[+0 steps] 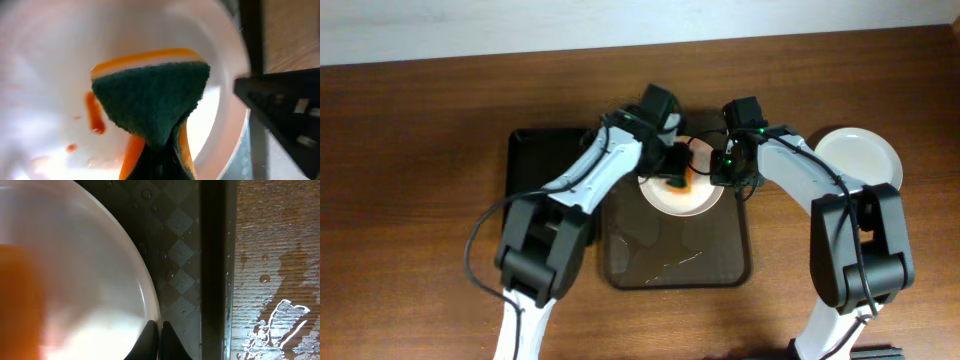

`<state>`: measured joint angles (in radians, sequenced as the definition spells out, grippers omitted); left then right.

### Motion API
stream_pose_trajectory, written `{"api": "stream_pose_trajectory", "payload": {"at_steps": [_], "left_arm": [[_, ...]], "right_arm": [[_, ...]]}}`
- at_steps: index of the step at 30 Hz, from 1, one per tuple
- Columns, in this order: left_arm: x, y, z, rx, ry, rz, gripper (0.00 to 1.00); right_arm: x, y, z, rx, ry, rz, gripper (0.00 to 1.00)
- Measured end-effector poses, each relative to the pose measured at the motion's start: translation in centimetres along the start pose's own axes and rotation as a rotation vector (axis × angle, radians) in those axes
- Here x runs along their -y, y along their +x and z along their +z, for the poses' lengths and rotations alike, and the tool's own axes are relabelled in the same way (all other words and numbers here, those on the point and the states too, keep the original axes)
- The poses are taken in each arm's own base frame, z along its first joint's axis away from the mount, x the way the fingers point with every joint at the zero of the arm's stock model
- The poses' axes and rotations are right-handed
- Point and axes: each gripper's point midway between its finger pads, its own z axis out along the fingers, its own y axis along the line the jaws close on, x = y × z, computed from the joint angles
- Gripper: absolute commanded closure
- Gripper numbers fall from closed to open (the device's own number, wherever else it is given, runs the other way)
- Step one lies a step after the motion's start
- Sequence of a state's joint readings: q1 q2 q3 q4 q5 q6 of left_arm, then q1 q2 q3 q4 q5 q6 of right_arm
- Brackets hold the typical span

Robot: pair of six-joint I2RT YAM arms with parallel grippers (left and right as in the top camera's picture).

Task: Clean dirty plates on tray and stack at the side
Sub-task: 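Grasp the sponge with the left gripper, scrub the pink plate, return sponge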

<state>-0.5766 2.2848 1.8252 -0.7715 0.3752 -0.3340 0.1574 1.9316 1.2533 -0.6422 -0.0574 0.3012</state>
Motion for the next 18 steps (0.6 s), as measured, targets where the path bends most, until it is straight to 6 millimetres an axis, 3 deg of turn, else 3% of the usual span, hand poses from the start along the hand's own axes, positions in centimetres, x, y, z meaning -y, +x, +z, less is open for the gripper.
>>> {"api": "stream_pose_trajectory", "payload": {"at_steps": [2,6,13,18], "left_arm": [[-0.2,0.6,1.4,-0.022,-0.005,0.002,1.0],[-1.6,0.5,1.3,-0.015,-0.095,-0.002,1.0],[-7.2,0.1,-1.0,0.035,-0.479,0.0,1.0],[-9.2,1.0,-3.0,0.001,-0.673,0.004,1.0]], "right_arm": [[0.0,0.0,0.0,-0.002,0.001,0.0,0.96],[0.0,0.2,0.1,-0.009,0.0,-0.002,0.96],[-0.2,0.8,0.0,-0.032,-0.011,-0.002,0.96],[-1.4,1.7,0.0,-0.066,-0.042,-0.022,0.96]]}}
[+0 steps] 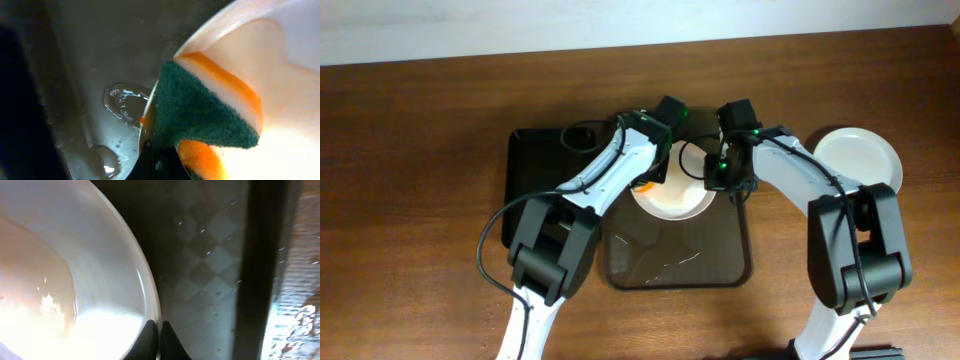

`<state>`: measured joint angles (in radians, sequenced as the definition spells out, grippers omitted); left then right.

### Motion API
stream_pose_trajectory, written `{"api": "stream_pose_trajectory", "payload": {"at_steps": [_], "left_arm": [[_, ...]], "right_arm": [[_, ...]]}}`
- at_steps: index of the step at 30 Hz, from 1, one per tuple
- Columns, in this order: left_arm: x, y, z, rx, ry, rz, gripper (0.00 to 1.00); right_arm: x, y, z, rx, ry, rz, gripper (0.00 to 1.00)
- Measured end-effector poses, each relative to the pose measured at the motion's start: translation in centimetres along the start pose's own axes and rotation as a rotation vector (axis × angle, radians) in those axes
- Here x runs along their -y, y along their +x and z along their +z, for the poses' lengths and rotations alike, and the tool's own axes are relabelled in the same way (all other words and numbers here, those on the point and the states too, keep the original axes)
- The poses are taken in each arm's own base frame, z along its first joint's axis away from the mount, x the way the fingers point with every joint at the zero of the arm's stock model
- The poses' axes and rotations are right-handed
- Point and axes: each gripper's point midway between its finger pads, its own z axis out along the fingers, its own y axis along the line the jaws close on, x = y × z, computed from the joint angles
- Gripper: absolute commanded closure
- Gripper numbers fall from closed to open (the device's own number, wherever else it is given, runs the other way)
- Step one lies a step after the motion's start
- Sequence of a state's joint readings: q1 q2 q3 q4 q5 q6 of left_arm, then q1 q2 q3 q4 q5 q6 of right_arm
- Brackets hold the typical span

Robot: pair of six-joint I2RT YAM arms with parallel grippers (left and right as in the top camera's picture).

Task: Clean dirty plates on tray and stack at the side
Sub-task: 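Grasp the sponge with the left gripper, scrub the pink plate, return sponge, then lift the pink plate with the right gripper and stack it on the pile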

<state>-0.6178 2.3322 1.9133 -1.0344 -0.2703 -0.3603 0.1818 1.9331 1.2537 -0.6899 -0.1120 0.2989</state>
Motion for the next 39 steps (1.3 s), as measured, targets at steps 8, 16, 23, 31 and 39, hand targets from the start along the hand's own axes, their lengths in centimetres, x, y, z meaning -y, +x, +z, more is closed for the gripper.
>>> {"api": "stream_pose_trajectory", "payload": {"at_steps": [8,16,23,31,39], "left_arm": [[-8.3,-2.8,-7.0,0.019,-0.239,-0.097,1.0],[-16.6,-0.4,-9.1,-0.189,-0.067,-0.269,1.0],[-18.0,3.3,-3.1,-0.365,0.04,-0.291,0.57],[-19.0,2.4,-7.8,-0.254,0.133,-0.319,0.42],[-27.0,4.9,-26.3,0.23,0.134,-0.485,0.26]], "right_arm": [[1.6,0.0,-0.2,-0.001,0.061,-0.045,0.87],[1.3,0.4,0.0,-0.023,0.032,-0.157,0.71],[1.1,0.1,0.0,-0.012,0.022,-0.173,0.71],[0.1,-0.5,0.0,0.014,-0.036,-0.176,0.96],[-3.1,-3.2,-4.8,0.08,-0.069,-0.253,0.96]]}}
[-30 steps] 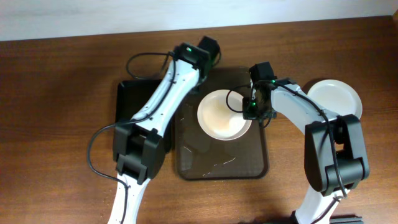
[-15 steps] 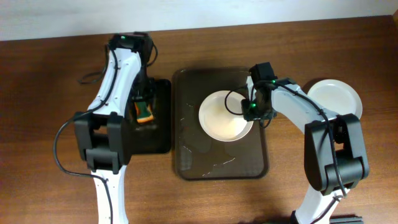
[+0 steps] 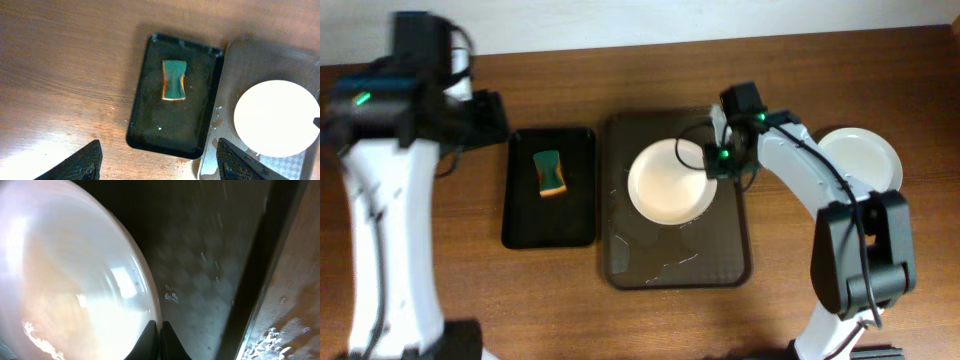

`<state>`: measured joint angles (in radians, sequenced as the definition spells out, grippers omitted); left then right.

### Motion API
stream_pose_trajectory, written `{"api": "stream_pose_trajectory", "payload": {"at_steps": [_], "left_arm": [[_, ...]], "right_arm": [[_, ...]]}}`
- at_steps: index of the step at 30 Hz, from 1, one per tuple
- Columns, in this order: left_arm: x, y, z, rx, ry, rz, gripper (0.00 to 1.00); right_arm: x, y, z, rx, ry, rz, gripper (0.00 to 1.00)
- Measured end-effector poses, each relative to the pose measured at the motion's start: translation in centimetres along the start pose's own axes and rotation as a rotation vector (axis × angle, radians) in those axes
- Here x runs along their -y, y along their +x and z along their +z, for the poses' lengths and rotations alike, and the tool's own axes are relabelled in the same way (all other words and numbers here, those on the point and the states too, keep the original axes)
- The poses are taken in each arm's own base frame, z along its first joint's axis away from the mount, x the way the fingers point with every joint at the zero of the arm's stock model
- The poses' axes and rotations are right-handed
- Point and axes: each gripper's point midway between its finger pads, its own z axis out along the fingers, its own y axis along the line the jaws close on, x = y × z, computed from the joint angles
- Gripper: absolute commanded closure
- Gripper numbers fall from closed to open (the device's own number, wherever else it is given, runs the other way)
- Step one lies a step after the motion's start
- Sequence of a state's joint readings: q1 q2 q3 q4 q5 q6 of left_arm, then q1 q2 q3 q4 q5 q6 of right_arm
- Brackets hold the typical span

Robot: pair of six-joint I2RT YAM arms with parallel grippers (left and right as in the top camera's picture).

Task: Clean dirty plates on tray and stack at the side
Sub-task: 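Lift the pink plate with the right gripper and stack it on the pile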

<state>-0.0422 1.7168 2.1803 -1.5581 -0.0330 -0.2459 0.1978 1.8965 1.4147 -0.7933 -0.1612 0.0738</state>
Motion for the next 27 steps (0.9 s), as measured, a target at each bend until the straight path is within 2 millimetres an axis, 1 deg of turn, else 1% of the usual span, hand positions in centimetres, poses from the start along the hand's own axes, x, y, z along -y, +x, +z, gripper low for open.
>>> {"api": "stream_pose_trajectory", "payload": {"at_steps": [1,3,4,5,6,7,8,9,11,13,14,16,17,19,20,23,27], "left_arm": [[-0.7,-0.1,-1.5,0.038,0.0,-0.017,0.25],[-1.1,0.0,-2.5,0.062,0.002,-0.027,0.25],[-1.2,0.1,-2.7,0.063,0.001,-0.028,0.25],[-1.2,0.2,-2.6,0.057,-0.001,-0.028,0.26],[-1.3,0.4,-2.6,0.049,-0.002,-0.028,0.26],[-1.3,0.7,-2.6,0.04,-0.005,-0.027,0.28],[-1.3,0.8,-2.6,0.035,-0.006,-0.027,0.3],[-1.4,1.0,-2.6,0.027,-0.008,-0.027,0.32],[-1.5,1.3,-2.6,0.015,-0.014,-0.027,0.34],[-1.6,1.3,-2.6,0.014,-0.018,-0.026,0.34],[-1.6,1.3,-2.6,0.014,-0.02,-0.027,0.35],[-1.8,1.3,-2.6,0.016,-0.028,-0.03,0.35],[-2.1,1.2,-2.6,0.018,-0.034,-0.035,0.34],[-2.9,1.0,-2.7,0.027,-0.05,-0.053,0.33],[-3.2,0.9,-2.9,0.035,-0.053,-0.062,0.33],[-4.3,1.0,-4.1,0.068,-0.061,-0.091,0.31],[-5.5,1.3,-6.6,0.134,-0.07,-0.123,0.29]], "right_arm": [[-2.0,-2.1,-1.9,0.065,-0.013,-0.056,0.96],[-4.7,-4.2,-3.8,0.139,-0.034,-0.125,0.96],[-6.6,-5.2,-4.6,0.187,-0.052,-0.166,0.96],[-8.2,-5.9,-5.1,0.225,-0.069,-0.199,0.96],[-10.6,-6.6,-5.5,0.272,-0.095,-0.248,0.96],[-12.3,-6.7,-5.6,0.294,-0.109,-0.282,0.96],[-13.4,-6.8,-5.6,0.313,-0.11,-0.304,0.96],[-14.9,-7.3,-5.8,0.355,-0.096,-0.337,0.96],[-17.5,-7.8,-6.2,0.43,-0.052,-0.386,0.96],[-19.3,-8.9,-6.6,0.518,-0.001,-0.411,0.96],[-20.0,-9.0,-6.7,0.548,0.032,-0.425,0.96],[-21.1,-8.9,-7.2,0.591,0.094,-0.454,0.96],[-21.7,-9.0,-7.7,0.627,0.141,-0.469,0.96],[-23.8,-8.5,-9.0,0.701,0.249,-0.532,0.96],[-24.5,-8.2,-9.6,0.727,0.292,-0.551,0.96],[-25.6,-7.4,-10.9,0.774,0.395,-0.581,0.96],[-25.9,-7.0,-12.0,0.807,0.487,-0.607,0.96]]}}
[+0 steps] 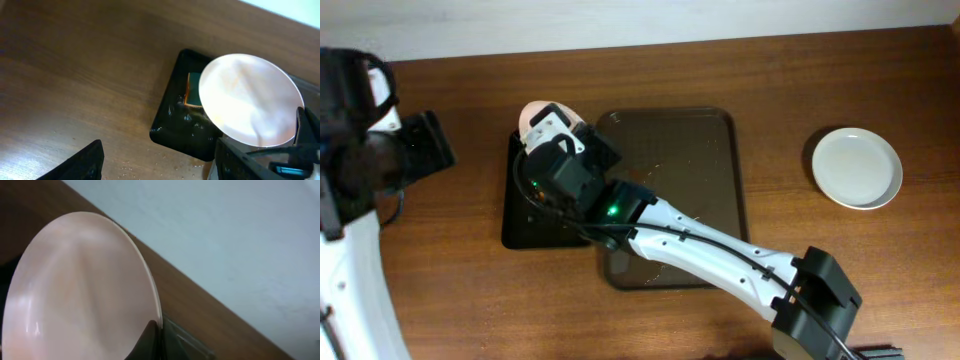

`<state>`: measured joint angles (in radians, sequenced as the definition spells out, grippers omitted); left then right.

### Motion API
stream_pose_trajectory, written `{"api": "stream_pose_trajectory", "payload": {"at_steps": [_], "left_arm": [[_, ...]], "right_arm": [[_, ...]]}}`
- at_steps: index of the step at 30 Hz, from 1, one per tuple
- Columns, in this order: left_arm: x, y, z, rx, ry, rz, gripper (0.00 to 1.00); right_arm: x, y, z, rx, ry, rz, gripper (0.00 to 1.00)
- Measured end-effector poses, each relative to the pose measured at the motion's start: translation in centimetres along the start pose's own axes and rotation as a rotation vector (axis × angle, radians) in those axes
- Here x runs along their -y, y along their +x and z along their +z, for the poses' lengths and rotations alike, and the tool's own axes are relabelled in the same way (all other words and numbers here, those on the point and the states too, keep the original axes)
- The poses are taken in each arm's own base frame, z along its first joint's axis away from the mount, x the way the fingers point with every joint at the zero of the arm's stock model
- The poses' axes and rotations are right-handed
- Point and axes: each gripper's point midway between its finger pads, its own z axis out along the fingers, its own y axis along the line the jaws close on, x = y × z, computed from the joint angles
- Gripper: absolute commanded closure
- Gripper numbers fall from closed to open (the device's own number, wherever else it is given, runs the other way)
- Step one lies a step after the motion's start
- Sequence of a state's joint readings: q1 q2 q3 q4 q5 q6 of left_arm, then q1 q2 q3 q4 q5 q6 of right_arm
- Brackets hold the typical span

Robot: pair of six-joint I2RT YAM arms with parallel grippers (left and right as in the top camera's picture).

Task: Clean dirty plates on tray and stack at the side
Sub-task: 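Lift the pink plate with the right gripper and stack it on the pile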

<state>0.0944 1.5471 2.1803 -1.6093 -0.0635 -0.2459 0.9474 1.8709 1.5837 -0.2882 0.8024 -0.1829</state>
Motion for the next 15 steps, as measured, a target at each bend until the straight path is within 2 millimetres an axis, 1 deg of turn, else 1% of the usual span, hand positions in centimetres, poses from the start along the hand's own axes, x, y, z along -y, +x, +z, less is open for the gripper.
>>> {"api": "stream_pose_trajectory", "payload": {"at_steps": [3,6,9,13,15], "left_arm": [[-0.3,0.1,-0.9,0.02,0.002,-0.006,0.29],[-0.3,0.1,-0.9,0.02,0.002,-0.006,0.29],[-0.3,0.1,-0.9,0.02,0.002,-0.006,0.28],[-0.3,0.1,-0.9,0.02,0.002,-0.006,0.28],[-0.3,0.1,-0.9,0.02,0.002,-0.006,0.28]], "right_arm": [[0.1,-0.2,-0.5,0.004,0.034,-0.041,0.96],[-0.3,-0.9,-1.3,0.026,0.049,-0.09,0.96],[-1.2,-1.6,-2.4,0.052,0.052,-0.16,0.96],[-1.7,-1.9,-3.0,0.061,0.054,-0.211,0.96],[-1.7,-1.9,-3.0,0.06,0.056,-0.222,0.96]]}}
